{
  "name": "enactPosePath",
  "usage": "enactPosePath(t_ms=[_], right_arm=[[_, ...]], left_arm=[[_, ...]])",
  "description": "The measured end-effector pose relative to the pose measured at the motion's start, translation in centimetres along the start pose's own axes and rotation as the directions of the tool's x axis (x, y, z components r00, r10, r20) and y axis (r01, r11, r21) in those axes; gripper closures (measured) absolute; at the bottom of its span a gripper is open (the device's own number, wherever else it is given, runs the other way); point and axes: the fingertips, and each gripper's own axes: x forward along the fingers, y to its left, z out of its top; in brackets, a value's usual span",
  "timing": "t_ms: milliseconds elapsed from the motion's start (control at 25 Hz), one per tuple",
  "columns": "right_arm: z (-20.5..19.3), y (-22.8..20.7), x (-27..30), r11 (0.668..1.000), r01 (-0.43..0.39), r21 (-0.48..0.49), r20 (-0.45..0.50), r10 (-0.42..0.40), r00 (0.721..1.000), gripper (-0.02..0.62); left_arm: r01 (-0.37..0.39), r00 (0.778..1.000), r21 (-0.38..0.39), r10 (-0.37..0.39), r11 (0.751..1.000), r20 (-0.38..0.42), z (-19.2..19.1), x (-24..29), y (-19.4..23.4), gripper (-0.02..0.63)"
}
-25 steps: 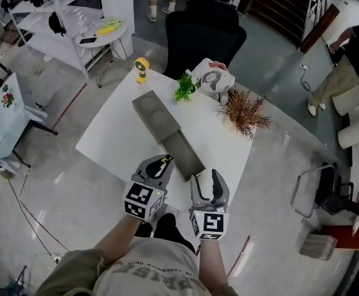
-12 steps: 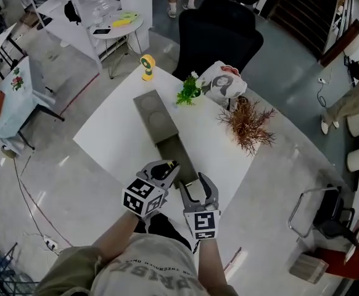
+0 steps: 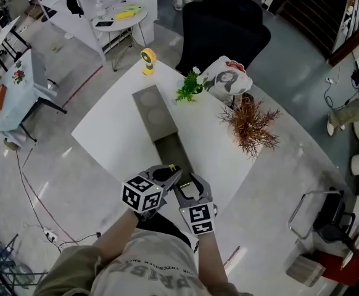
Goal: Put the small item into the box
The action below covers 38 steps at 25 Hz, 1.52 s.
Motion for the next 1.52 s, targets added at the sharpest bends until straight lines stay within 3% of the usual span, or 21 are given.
enactPosePath(t_ms=[400,480,640,680,960,1280,1520], right_arm=[[-1.0,1.3,2.5,0.997,-0.071,0.037,-0.09,0.074,0.993,0.379],[-1.0,1.3,3.1,0.997,-0.068,0.037,-0.103,0.072,0.992,0.434],[-0.8,1.5,4.1,0.996,-0.065,0.052,-0.118,0.071,0.99,0.447],[-0.7,1.6,4.3,0.996,-0.062,0.056,-0.119,0.069,0.991,0.511],[-0.6,1.6,5.4,0.996,-0.04,0.08,-0.147,0.052,0.988,0.528],[-1.5,0.9,5.9,0.993,0.01,0.121,-0.196,0.014,0.981,0.529],[-1.8,0.4,5.9,0.989,0.051,0.136,-0.228,-0.018,0.974,0.529]], left_arm=[[0.052,0.997,-0.087,-0.057,0.995,-0.053,-0.6,0.4,1.9,0.563],[0.065,0.996,-0.116,-0.072,0.991,-0.058,-0.7,0.5,2.5,0.563],[0.082,0.993,-0.14,-0.093,0.987,-0.078,-0.7,0.4,3.6,0.563],[0.085,0.992,-0.146,-0.097,0.986,-0.081,-0.6,0.4,4.0,0.563],[0.124,0.984,-0.187,-0.145,0.974,-0.102,-0.2,0.8,5.3,0.563],[0.176,0.972,-0.184,-0.201,0.967,-0.125,-0.4,1.8,5.8,0.555],[0.211,0.963,-0.144,-0.231,0.967,-0.136,-0.1,2.4,6.1,0.419]])
